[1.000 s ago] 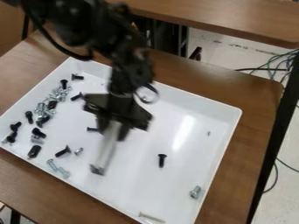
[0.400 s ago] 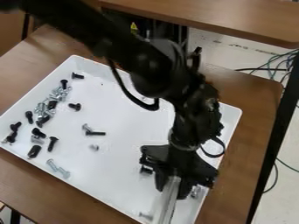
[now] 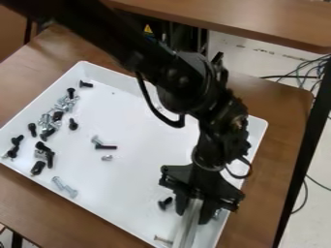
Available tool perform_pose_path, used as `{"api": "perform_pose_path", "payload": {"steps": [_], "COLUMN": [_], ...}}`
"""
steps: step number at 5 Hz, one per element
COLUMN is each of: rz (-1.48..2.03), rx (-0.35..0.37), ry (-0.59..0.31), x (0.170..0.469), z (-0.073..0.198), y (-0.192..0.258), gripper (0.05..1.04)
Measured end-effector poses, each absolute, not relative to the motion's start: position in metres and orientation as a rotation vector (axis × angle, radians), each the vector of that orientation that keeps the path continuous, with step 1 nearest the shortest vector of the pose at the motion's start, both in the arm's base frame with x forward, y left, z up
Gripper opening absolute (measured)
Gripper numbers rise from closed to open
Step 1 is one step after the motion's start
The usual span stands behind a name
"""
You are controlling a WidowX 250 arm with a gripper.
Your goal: Sweep into pile
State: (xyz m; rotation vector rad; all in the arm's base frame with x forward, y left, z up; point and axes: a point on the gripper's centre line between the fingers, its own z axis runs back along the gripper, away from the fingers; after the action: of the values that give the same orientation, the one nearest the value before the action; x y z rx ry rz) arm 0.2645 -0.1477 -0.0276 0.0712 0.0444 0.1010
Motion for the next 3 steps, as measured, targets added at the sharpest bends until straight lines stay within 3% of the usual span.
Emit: {"api": "perform_pose_path", "payload": {"steps": [2,3], "rz": [0.072,0.064], "rx": [0.06,0.051], "ry": [0.039,0.064], "x": [0.281,0.283], "z": [-0.02,-0.032], "y": [-0.167,-0.164], "gripper": [0.351,0.351]}}
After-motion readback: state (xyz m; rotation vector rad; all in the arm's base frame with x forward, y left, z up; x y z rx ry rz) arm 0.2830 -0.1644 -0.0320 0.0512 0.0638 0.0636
